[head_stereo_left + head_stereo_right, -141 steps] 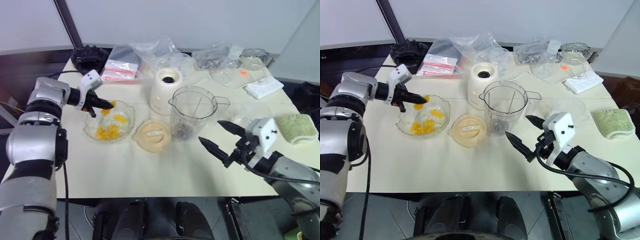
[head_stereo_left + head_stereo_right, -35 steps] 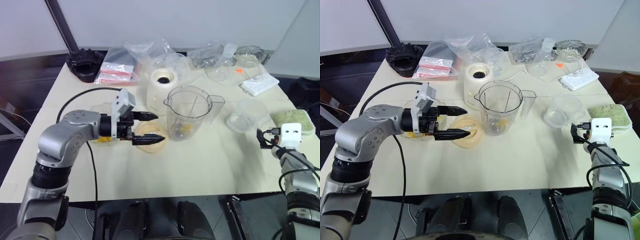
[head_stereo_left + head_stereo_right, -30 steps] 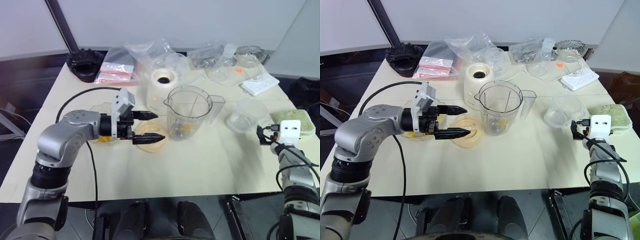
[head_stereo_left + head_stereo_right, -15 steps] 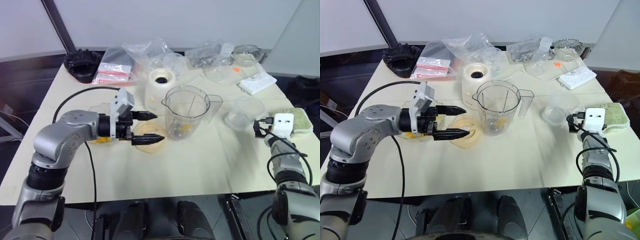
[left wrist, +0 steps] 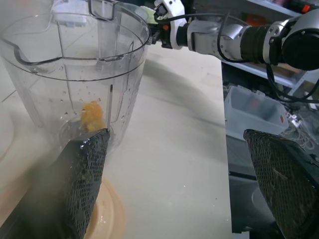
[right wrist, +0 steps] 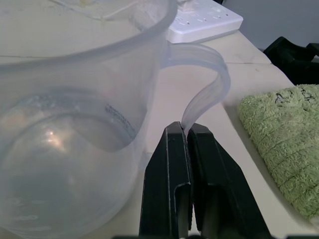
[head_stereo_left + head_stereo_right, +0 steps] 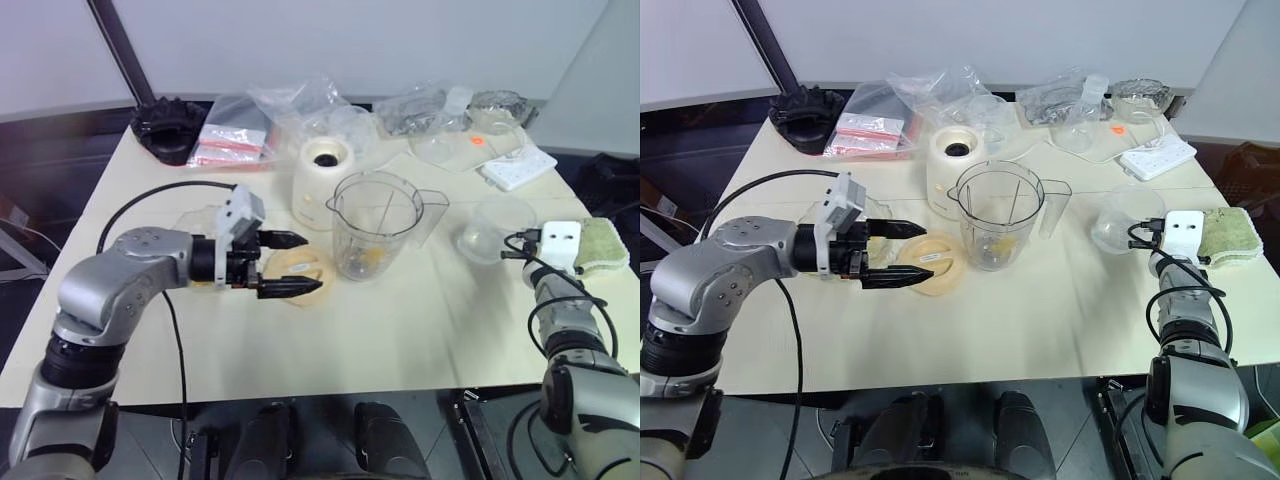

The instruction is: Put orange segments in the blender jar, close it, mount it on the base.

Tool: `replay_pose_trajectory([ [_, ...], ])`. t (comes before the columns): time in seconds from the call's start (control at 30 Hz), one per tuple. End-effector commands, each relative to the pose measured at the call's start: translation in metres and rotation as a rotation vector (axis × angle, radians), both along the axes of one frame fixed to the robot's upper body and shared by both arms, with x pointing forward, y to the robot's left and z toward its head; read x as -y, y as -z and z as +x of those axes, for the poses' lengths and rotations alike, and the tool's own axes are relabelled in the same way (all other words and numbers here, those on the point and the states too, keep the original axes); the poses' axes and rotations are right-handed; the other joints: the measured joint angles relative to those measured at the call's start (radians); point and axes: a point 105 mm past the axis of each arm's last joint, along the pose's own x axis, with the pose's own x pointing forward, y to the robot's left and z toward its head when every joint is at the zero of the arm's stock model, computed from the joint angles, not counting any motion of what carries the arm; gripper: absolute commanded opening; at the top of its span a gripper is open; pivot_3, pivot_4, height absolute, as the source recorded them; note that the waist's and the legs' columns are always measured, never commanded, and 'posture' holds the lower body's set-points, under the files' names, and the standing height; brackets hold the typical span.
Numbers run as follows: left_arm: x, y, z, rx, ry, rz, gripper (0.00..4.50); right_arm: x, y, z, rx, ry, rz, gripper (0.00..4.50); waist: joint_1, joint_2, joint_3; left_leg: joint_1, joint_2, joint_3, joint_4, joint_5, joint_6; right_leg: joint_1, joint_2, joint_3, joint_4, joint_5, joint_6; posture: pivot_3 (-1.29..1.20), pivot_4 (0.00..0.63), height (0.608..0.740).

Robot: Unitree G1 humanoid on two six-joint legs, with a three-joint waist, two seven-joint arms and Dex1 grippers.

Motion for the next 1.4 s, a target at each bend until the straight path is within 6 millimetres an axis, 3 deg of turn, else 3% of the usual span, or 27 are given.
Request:
replay_pose_trajectory([
  [0.03,-0.001,-0.010,-0.005,0.041,0.017,-0.008,4.50,-0.002,-0.030,0.008,0.119,-0.015,-0.017,0.02,0.000,0.000,0.000,0.000,0.000,0.000,0.000,0.000,0.000,0.000,0.000,0.000,0.000,0.000,0.000,0.00,0.150,0.740],
  [0.37,-0.006,-0.014,0.005,0.060,-0.008,-0.011,4.50,-0.013,-0.103,0.016,0.328,-0.091,-0.087,0.02,0.001,0.004,0.003,0.000,0.000,0.000,0.000,0.000,0.000,-0.001,0.000,0.000,0.000,0.000,0.000,0.00,0.150,0.740],
  [0.43,-0.008,-0.019,0.008,0.067,-0.010,-0.019,4.50,-0.019,-0.127,0.018,0.372,-0.124,-0.102,0.02,0.002,0.004,0.003,0.000,0.000,0.000,0.000,0.000,0.000,-0.001,0.000,0.000,0.000,0.000,0.000,0.00,0.150,0.740],
  [0.7,-0.021,-0.035,0.020,0.094,-0.046,-0.050,4.50,-0.063,-0.210,0.022,0.456,-0.339,-0.236,0.02,0.001,0.008,0.006,-0.002,0.000,0.002,0.000,0.000,0.000,-0.004,0.000,0.001,0.002,0.001,0.003,0.00,0.150,0.740],
  [0.87,-0.025,-0.040,0.025,0.113,-0.070,-0.056,4.50,-0.089,-0.240,0.022,0.491,-0.437,-0.273,0.02,0.002,0.007,0.006,-0.002,0.001,0.002,-0.001,0.000,0.000,-0.005,0.000,0.001,0.002,0.002,0.003,0.00,0.150,0.740],
  [1.1,-0.024,-0.039,0.025,0.118,-0.078,-0.058,4.50,-0.117,-0.257,0.021,0.513,-0.530,-0.296,0.02,0.007,0.007,0.007,-0.003,0.000,0.002,-0.001,0.000,0.000,-0.006,-0.001,0.001,0.001,0.002,0.003,0.00,0.150,0.740],
  [1.4,-0.025,-0.042,0.025,0.122,-0.089,-0.068,4.50,-0.150,-0.254,0.013,0.493,-0.665,-0.435,0.02,0.005,0.007,0.007,-0.004,0.000,0.003,-0.002,0.000,0.000,-0.008,-0.001,0.001,0.002,0.002,0.004,0.00,0.150,0.740],
])
